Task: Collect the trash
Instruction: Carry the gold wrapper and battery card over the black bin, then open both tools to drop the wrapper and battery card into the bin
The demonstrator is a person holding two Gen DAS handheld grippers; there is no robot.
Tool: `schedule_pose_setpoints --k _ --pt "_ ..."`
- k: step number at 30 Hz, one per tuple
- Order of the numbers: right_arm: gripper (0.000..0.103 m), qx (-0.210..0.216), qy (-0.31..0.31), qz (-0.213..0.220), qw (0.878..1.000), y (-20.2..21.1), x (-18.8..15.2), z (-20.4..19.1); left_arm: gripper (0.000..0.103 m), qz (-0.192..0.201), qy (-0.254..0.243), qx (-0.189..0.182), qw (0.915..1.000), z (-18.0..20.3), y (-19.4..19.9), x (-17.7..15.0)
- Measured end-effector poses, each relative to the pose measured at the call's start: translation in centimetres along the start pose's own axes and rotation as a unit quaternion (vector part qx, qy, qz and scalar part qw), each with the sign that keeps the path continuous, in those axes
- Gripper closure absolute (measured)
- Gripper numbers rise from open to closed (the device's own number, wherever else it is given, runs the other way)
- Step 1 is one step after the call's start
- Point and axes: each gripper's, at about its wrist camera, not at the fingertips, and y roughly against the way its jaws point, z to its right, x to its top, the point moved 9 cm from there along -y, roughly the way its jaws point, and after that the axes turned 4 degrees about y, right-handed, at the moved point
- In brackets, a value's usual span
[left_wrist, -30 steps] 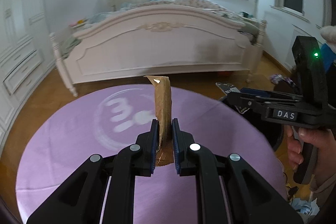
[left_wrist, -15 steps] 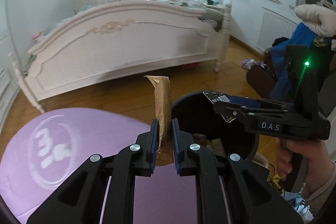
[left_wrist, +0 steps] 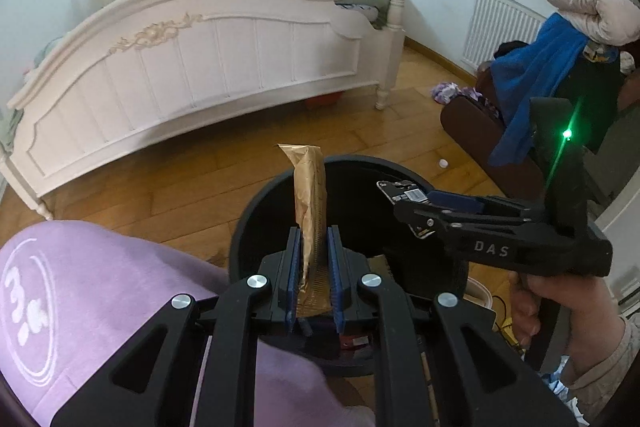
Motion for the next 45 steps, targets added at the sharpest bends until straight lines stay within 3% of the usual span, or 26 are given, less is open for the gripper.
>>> schedule_pose_setpoints --k 15,31,32,34,35,36,41,45 --pt "0.042 -0.008 -0.033 -0.014 0.999 -0.8 -2.0 3.1 0.088 -0.029 -0.023 -0.016 0.9992 2.5 -2.3 0.4" --pt "0.042 -0.015 -0.045 -0.024 0.999 -0.7 -1.9 3.1 0.085 -0.025 -0.034 -0.023 0.9988 3.2 -2.2 0.7" --pt "0.041 -0.016 -0.046 -0.024 0.999 -0.6 -1.9 3.2 0.08 -0.023 -0.033 -0.025 0.9988 3.2 -2.0 0.7" --pt "0.033 -0.019 -0.05 -0.022 0.998 -0.3 -1.8 3.1 0.057 -0.015 -0.033 -0.026 0.999 3.2 -1.5 0.9" --pt "0.031 -0.02 -0.05 -0.02 0.998 -0.2 -1.8 3.1 0.038 -0.007 -0.032 -0.026 0.9991 3.2 -1.2 1.0" --pt "0.031 -0.021 -0.05 -0.02 0.998 0.0 -1.8 3.0 0.026 0.003 -0.032 -0.026 0.9992 3.2 -0.7 1.2" --pt "0.031 -0.026 -0.044 -0.018 0.999 0.9 -1.8 2.1 0.024 0.027 -0.031 -0.036 0.9985 3.2 1.3 1.5" --pt "0.029 -0.022 -0.032 -0.014 0.999 1.8 -1.6 0.1 0.015 0.047 -0.024 -0.037 0.9979 2.5 3.6 1.1"
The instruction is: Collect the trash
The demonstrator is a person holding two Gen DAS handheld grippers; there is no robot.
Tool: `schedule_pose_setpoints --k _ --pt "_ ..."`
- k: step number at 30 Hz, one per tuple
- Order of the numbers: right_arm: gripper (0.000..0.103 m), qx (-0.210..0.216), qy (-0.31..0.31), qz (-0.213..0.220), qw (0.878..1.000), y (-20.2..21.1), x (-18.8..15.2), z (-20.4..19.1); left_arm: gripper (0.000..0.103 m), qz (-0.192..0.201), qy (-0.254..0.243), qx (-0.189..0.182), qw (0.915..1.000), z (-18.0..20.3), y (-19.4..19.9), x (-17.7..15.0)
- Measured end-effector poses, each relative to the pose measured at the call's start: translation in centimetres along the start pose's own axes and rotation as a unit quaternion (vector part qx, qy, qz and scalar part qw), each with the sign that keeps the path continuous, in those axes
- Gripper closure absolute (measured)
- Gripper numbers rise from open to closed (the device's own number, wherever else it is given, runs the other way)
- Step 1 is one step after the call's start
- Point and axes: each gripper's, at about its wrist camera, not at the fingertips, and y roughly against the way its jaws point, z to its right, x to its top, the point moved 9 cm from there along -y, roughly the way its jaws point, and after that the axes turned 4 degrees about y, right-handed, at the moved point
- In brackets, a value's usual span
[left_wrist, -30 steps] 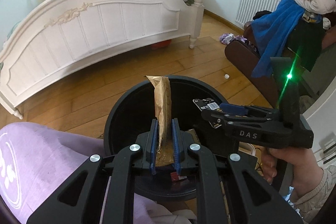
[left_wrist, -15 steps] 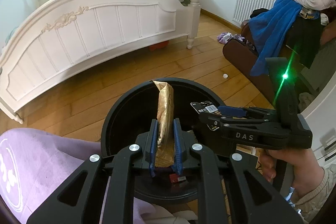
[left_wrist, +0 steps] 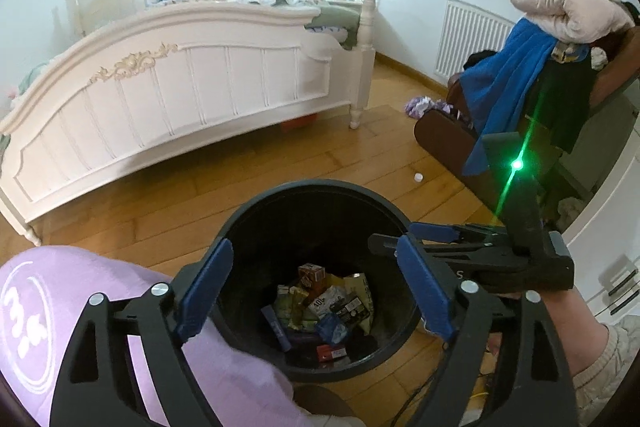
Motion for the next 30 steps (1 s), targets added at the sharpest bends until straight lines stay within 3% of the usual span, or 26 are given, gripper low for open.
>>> schedule_pose_setpoints --k 3,14,17,20,22,30 --pt "0.028 0.008 0.013 0.003 1.0 0.6 0.1 -2.0 0.006 0.021 0.008 0.007 0.9997 -0.9 2.1 -0.3" --pt "0.028 0.04 0.112 0.039 0.992 2.2 0.5 -15.2 0.006 0.089 0.079 0.079 0.9897 -8.8 11.2 -3.9" --pt "0.028 0.036 0.145 0.053 0.987 2.3 0.0 -19.1 0.006 0.101 0.106 0.119 0.982 -12.0 13.9 -5.7" --pt "0.016 0.033 0.173 0.068 0.982 2.2 -0.9 -23.0 0.006 0.102 0.131 0.151 0.9746 -14.6 16.0 -7.8" --pt "0.015 0.031 0.184 0.076 0.979 2.2 -1.5 -25.1 0.006 0.098 0.144 0.166 0.9706 -16.1 17.2 -9.2" --pt "0.005 0.035 0.227 0.14 0.963 3.0 -3.4 -32.7 0.006 0.118 0.204 0.252 0.9387 -21.3 22.2 -13.8"
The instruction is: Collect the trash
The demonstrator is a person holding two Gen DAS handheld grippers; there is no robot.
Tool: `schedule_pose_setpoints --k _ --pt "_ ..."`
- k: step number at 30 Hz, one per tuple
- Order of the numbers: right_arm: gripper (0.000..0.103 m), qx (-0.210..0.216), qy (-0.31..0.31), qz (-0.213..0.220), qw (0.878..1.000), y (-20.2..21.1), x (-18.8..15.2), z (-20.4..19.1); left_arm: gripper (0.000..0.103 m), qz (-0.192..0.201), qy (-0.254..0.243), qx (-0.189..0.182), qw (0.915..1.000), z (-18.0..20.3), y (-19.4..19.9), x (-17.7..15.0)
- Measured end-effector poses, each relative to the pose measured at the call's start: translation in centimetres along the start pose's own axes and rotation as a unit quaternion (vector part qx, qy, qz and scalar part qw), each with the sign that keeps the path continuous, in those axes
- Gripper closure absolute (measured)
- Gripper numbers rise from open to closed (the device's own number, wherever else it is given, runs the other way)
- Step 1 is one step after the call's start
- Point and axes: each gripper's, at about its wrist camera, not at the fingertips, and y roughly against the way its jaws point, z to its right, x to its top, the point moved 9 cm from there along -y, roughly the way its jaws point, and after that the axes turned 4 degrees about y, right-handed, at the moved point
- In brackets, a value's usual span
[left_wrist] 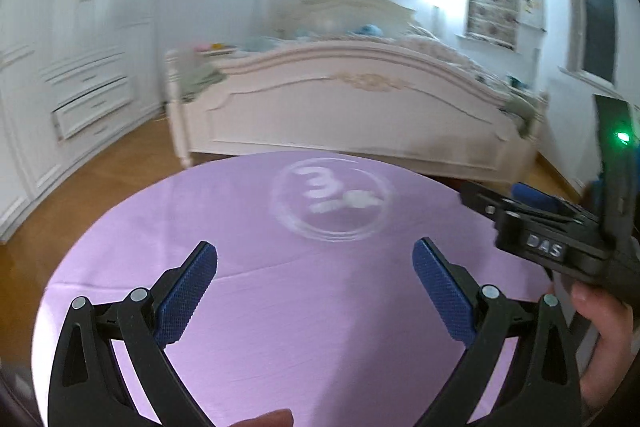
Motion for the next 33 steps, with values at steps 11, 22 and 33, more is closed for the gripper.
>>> schedule_pose_setpoints --k 11,22,33 --pt "0.005 -0.024 0.042 0.056 0.997 0.7 0.6 -3.8 0.006 0.022 0.038 0.055 0.9975 -5.1 1.7 -1.3" --pt "0.005 -0.029 0.033 0.084 0.995 1.8 0.6 -3.4 0.006 0.029 0.047 0.066 0.9963 -6.2 1.9 -1.6" --pt "0.005 -0.027 0.024 0.1 0.994 2.7 0.5 -3.5 0.006 0.019 0.052 0.066 0.9963 -6.5 1.7 -2.2"
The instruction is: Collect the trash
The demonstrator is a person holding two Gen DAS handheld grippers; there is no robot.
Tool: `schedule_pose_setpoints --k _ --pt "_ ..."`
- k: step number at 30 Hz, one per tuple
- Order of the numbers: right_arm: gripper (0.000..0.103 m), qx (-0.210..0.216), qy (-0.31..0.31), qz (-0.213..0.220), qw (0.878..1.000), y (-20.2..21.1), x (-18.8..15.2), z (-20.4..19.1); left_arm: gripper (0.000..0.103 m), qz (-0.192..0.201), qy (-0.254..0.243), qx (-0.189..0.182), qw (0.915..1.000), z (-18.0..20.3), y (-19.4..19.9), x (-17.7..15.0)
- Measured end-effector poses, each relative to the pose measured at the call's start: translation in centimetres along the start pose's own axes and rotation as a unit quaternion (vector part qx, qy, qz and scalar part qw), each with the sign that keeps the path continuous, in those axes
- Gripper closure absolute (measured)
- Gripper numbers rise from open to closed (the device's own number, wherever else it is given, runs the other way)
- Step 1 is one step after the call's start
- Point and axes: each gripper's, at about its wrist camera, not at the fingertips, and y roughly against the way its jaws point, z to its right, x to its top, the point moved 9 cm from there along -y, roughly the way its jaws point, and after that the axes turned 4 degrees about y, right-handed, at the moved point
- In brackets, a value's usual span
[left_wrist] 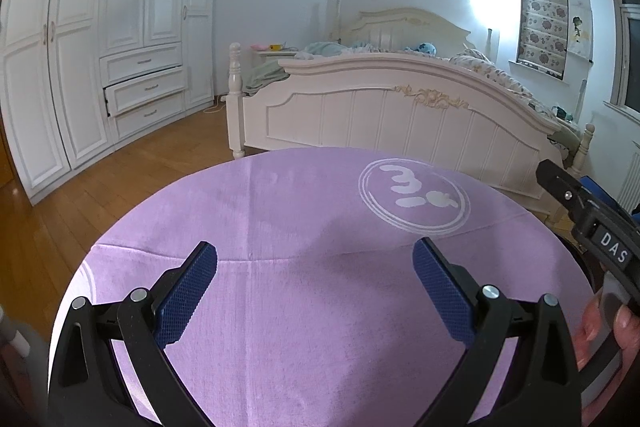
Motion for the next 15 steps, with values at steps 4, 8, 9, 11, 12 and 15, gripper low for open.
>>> schedule_pose_setpoints --k 4,8,9,11,12,15 --pt "0.005 0.0 0.0 0.0 1.0 0.0 0.01 -0.04 0.006 -0.003 -0.001 0.002 1.0 -0.04 -0.11 -0.16" --pt "0.005 0.0 -0.002 0.0 1.0 0.12 0.06 -0.13 0.006 -0.006 0.001 0.002 1.0 -0.05 -0.17 -0.22" --pt "0.005 0.0 -0.003 0.0 1.0 0.19 0.06 -0.06 0.006 -0.007 0.001 0.002 1.0 -0.11 -0.22 -0.2" --pt "0.005 0.0 -0.003 -0.001 1.0 0.22 0.06 -0.18 0.005 -0.007 0.001 0.002 1.0 -0.13 -0.21 -0.18" --pt "0.005 0.001 -0.004 0.0 1.0 0.24 0.06 -0.2 0.006 -0.008 0.001 0.003 1.0 -0.15 -0.21 -0.17" --pt "0.005 0.001 -0.003 0.0 1.0 0.24 0.08 -0.2 0.006 -0.008 0.001 0.004 1.0 -0.26 -0.27 -0.19"
